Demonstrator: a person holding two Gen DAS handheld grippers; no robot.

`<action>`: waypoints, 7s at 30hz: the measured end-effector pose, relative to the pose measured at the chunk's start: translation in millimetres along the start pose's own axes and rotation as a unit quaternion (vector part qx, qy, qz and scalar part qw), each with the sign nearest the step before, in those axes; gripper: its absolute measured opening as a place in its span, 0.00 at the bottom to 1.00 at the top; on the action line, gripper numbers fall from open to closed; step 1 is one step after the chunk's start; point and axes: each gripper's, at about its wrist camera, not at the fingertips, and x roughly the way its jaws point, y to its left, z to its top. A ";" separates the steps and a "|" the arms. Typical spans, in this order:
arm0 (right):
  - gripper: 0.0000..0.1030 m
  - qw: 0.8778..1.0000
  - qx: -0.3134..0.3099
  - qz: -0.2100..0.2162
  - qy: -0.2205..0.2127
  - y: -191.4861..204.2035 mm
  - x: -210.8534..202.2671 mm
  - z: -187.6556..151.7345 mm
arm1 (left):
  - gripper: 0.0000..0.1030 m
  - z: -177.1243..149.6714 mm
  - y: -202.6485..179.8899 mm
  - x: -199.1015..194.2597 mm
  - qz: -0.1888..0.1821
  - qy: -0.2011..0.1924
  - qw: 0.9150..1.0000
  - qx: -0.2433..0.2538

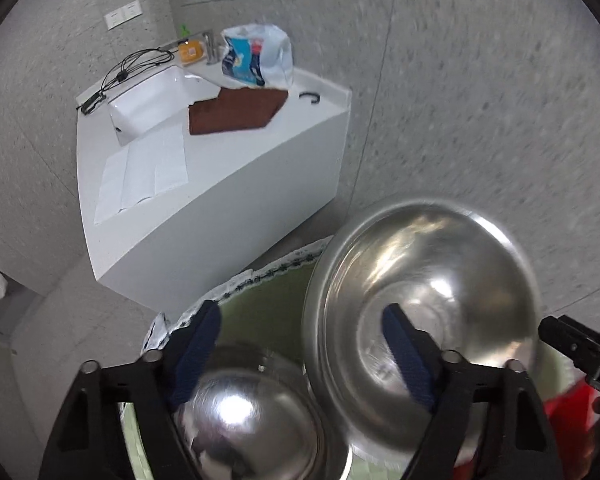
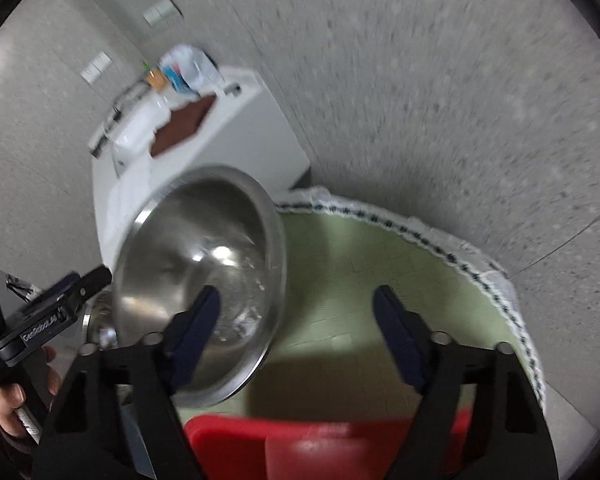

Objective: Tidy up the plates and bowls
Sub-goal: 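Grasp the large steel bowl rim with both grippers and lift it, then lower the steel bowl into the red basin and open both grippers, then grasp the light-blue plastic plate edge with both grippers and lift it, then lower the blue plate onto the bowl in the red basin, open grippers, then grasp a steel bowl on the table with both grippers and lift it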

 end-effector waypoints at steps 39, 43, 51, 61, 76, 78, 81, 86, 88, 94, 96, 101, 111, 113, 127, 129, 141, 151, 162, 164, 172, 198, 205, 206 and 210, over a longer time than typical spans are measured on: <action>0.18 0.998 0.045 0.014 -0.049 -67.7 -143.2 -167.2 | 0.16 -182.6 -72.8 -103.4 -0.128 -0.063 0.986 0.091; 0.20 0.998 0.050 -0.006 -0.040 -71.4 -133.3 -182.8 | 0.16 -198.1 -87.9 -80.4 -0.113 -0.042 0.987 0.105; 0.21 0.998 0.039 -0.030 -0.027 -79.4 -113.9 -196.1 | 0.18 -201.5 -112.1 -67.7 -0.094 -0.037 0.987 0.123; 0.51 0.998 0.043 -0.050 -0.023 -71.5 -110.2 -199.2 | 0.45 -206.6 -94.1 -89.5 -0.139 -0.046 0.980 0.135; 0.66 0.982 -0.006 -0.114 -0.153 71.8 -163.2 -233.3 | 0.82 -244.9 108.4 -144.1 -0.082 -0.122 0.986 0.076; 0.67 0.983 -0.039 -0.090 -0.154 105.3 -152.4 -238.1 | 0.82 -258.2 136.4 -142.1 -0.075 -0.115 0.989 0.058; 0.68 0.987 -0.084 -0.064 -0.121 147.7 -120.1 -242.3 | 0.82 -275.4 167.2 -135.9 -0.073 -0.093 0.992 0.037; 0.68 0.991 -0.108 -0.061 -0.046 174.3 -57.1 -246.7 | 0.82 -301.2 190.3 -117.7 -0.078 -0.048 0.996 0.016; 0.68 0.991 -0.107 -0.081 -0.018 177.7 -31.7 -248.8 | 0.81 -307.7 197.7 -110.2 -0.096 -0.025 0.995 0.013; 0.59 0.992 -0.087 -0.086 0.032 167.3 6.8 -249.7 | 0.62 -319.4 199.1 -104.4 -0.131 0.004 0.991 0.030; 0.43 0.993 -0.081 -0.071 0.044 164.9 12.5 -250.3 | 0.47 -322.5 198.4 -100.9 -0.139 0.014 0.989 0.037; 0.21 0.995 -0.084 -0.039 0.047 165.0 11.6 -254.0 | 0.16 -314.6 198.0 -93.9 -0.134 0.012 0.991 0.017; 0.16 0.989 -0.141 0.035 -0.011 165.3 -67.3 -250.7 | 0.13 -313.6 177.1 -180.3 -0.101 -0.090 0.991 -0.018; 0.16 0.987 -0.147 0.044 -0.036 153.9 -94.5 -246.4 | 0.13 -310.5 159.3 -198.7 -0.107 -0.112 0.988 -0.016; 0.16 0.992 -0.062 -0.026 -0.106 -7.2 -172.4 -213.4 | 0.14 -282.8 -23.5 -191.1 -0.164 -0.108 0.976 0.095; 0.16 0.993 -0.048 -0.034 -0.100 -25.7 -170.4 -211.9 | 0.14 -270.7 -44.3 -173.6 -0.162 -0.096 0.976 0.107; 0.17 0.997 -0.023 -0.046 -0.064 -58.2 -136.4 -209.1 | 0.14 -244.9 -106.2 -103.4 -0.138 -0.045 0.979 0.146; 0.48 0.995 -0.024 -0.066 -0.077 -48.4 -138.5 -212.4 | 0.44 -247.3 -99.0 -102.4 -0.178 -0.045 0.970 0.158; 0.56 0.987 -0.009 -0.107 -0.124 -17.9 -175.0 -239.0 | 0.79 -266.2 -18.0 -150.0 -0.197 -0.101 0.964 0.148; 0.58 0.986 -0.012 -0.105 -0.127 -2.0 -178.1 -250.9 | 0.80 -273.8 6.7 -156.1 -0.188 -0.108 0.965 0.145; 0.58 0.991 -0.013 -0.085 -0.105 71.2 -146.1 -308.3 | 0.81 -323.5 84.6 -155.2 -0.183 -0.075 0.969 0.149; 0.26 0.991 0.005 -0.121 -0.055 128.4 -77.3 -359.1 | 0.11 -369.7 112.7 -120.3 -0.260 0.026 0.942 0.213; 0.17 0.994 -0.014 -0.089 -0.057 145.6 -76.1 -332.5 | 0.08 -335.0 145.9 -133.1 -0.247 -0.016 0.954 0.171; 0.16 0.994 -0.023 -0.085 -0.063 152.1 -77.1 -324.3 | 0.08 -329.6 150.8 -136.9 -0.241 -0.026 0.956 0.166; 0.17 0.995 -0.038 -0.056 -0.077 170.8 -78.8 -288.3 | 0.08 -301.1 175.5 -152.0 -0.236 -0.059 0.961 0.135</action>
